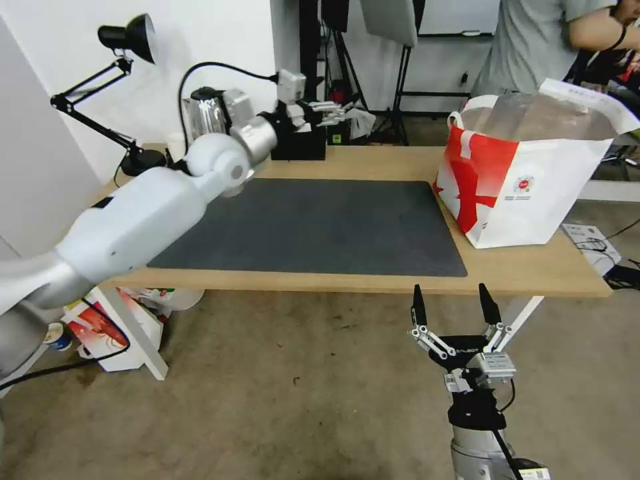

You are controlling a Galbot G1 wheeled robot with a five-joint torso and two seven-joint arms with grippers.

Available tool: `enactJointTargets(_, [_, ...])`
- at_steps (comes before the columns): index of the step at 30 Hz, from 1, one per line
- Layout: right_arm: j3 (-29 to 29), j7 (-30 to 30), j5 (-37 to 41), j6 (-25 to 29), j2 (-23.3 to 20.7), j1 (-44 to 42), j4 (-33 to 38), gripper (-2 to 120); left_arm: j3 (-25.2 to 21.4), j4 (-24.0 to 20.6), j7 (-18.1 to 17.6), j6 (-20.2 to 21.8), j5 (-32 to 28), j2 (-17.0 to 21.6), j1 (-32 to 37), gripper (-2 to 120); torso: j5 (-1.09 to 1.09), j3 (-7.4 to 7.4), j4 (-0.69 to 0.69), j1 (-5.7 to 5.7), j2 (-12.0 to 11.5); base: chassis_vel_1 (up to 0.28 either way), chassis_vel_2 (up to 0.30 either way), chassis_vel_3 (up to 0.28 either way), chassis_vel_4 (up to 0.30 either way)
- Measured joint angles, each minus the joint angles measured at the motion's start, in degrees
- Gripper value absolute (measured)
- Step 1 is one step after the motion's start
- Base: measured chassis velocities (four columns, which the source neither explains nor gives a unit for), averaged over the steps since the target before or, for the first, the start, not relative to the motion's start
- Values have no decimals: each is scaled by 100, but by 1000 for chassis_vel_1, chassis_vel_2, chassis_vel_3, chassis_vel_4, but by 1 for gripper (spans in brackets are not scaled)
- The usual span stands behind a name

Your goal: Pick up the trash from the table and place it into the takeout bag.

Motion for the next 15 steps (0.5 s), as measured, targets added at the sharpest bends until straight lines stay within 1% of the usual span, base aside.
enactJointTargets(2, [0,0,0,0,0,0,0,100,-260,-315,-246,-4,72,219,275,100,1,0,0,0,0,0,0,0,0])
enactJointTargets(3, [0,0,0,0,0,0,0,100,-323,-398,-299,-4,90,278,352,100,1,0,1,0,0,0,0,0,0])
enactJointTargets(4, [0,0,0,0,0,0,0,100,-488,-562,-382,-4,154,403,529,100,1,0,-1,0,0,0,0,0,0])
enactJointTargets(5, [0,0,0,0,0,0,0,100,-488,-562,-382,-4,154,403,529,100,1,0,-1,0,0,0,0,0,0])
enactJointTargets(8, [0,0,0,0,0,0,0,100,-1023,-980,-590,-7,341,742,1107,100,1,0,-1,0,0,0,0,0,0])
enactJointTargets(9, [0,0,0,0,0,0,0,100,-1023,-980,-590,-7,341,742,1107,100,1,0,-1,0,0,0,0,0,0])
enactJointTargets(10, [0,0,0,0,0,0,0,100,-1143,-1053,-626,-7,365,803,1230,100,1,0,0,0,0,0,0,0,0])
enactJointTargets(11, [0,0,0,0,0,0,0,100,-1369,-1196,-687,-7,401,903,1451,100,-1,0,0,0,0,0,0,0,0])
enactJointTargets(13, [0,0,0,0,0,0,0,100,-1754,-1463,-793,-4,463,1052,1812,100,2,0,0,0,0,0,0,0,0])
enactJointTargets(14, [0,0,0,0,0,0,0,100,-1754,-1463,-793,-4,463,1052,1812,100,2,0,0,0,0,0,0,0,0])
enactJointTargets(15, [0,0,0,0,0,0,0,100,-1979,-1627,-858,12,504,1118,2046,100,1,0,0,0,0,0,0,0,0])
